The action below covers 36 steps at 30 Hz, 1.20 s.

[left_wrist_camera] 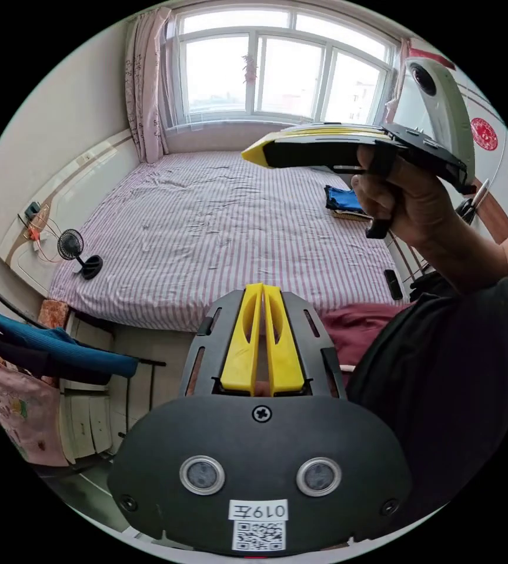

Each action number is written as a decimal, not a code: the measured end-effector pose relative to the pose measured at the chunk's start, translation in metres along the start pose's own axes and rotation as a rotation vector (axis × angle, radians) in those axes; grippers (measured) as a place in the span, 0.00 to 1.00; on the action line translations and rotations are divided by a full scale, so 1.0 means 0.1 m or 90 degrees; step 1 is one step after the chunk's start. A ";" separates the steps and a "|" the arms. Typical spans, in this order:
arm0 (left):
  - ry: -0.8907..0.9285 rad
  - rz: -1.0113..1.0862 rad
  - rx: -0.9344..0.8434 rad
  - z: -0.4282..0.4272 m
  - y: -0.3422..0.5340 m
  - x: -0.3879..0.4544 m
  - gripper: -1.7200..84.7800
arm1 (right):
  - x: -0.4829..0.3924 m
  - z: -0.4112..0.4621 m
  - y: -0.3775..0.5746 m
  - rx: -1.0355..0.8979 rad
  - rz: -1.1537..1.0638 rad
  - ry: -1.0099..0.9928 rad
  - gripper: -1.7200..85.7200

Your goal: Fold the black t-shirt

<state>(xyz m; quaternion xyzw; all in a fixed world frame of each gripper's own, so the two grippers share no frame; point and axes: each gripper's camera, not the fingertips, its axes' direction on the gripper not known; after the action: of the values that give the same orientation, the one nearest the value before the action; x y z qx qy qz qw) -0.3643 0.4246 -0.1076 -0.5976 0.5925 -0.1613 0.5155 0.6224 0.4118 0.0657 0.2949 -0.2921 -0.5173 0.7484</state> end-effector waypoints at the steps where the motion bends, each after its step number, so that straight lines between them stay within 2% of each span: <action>1: 0.008 0.001 -0.003 -0.01 0.09 -0.09 0.03 | -0.13 -0.03 -0.23 -0.004 -0.031 0.004 0.01; 5: 0.041 0.022 -0.011 0.00 0.56 -0.65 0.03 | -0.36 -0.12 -0.94 0.018 -0.114 -0.029 0.03; 8: 0.000 0.011 -0.012 0.04 0.75 -1.05 0.03 | -0.28 -0.04 -1.51 0.012 -0.099 -0.085 0.10; 11: -0.012 -0.094 0.039 -0.08 0.94 -1.59 0.03 | -0.26 0.07 -2.17 0.026 -0.132 -0.123 0.10; 12: -0.050 -0.128 0.050 -0.14 1.03 -1.79 0.03 | -0.27 0.08 -2.31 0.030 -0.146 -0.133 0.09; 14: -0.106 -0.186 0.063 -0.24 1.23 -2.09 0.03 | -0.31 0.11 -2.88 0.047 -0.181 -0.199 0.05; 17: -0.117 -0.285 0.097 -0.39 1.67 -2.61 0.03 | -0.46 0.15 -3.57 0.052 -0.244 -0.276 0.02; 22: -0.201 -0.424 0.120 -0.61 2.51 -3.27 0.03 | -0.86 0.14 -4.75 0.089 -0.265 -0.348 0.07; 23: -0.219 -0.446 0.125 -0.67 2.72 -3.42 0.03 | -1.01 0.16 -5.06 0.079 -0.258 -0.345 0.11; 25: -0.231 -0.463 0.152 -0.77 3.02 -3.66 0.03 | -1.27 0.16 -5.49 0.093 -0.258 -0.326 0.12; 32: -0.230 -0.440 0.206 -1.26 4.06 -4.76 0.03 | -2.42 0.69 -6.98 0.039 -0.229 -0.217 0.11; 36: -0.249 -0.430 0.205 -1.48 4.70 -5.28 0.03 | -2.75 1.00 -7.51 -0.024 -0.209 -0.181 0.11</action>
<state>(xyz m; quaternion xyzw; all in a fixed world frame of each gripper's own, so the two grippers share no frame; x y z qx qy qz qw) -0.8677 0.9334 -0.2044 -0.6893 0.2214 -0.2953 0.6235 0.0150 0.4394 -0.4631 0.2486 -0.3333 -0.6740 0.6106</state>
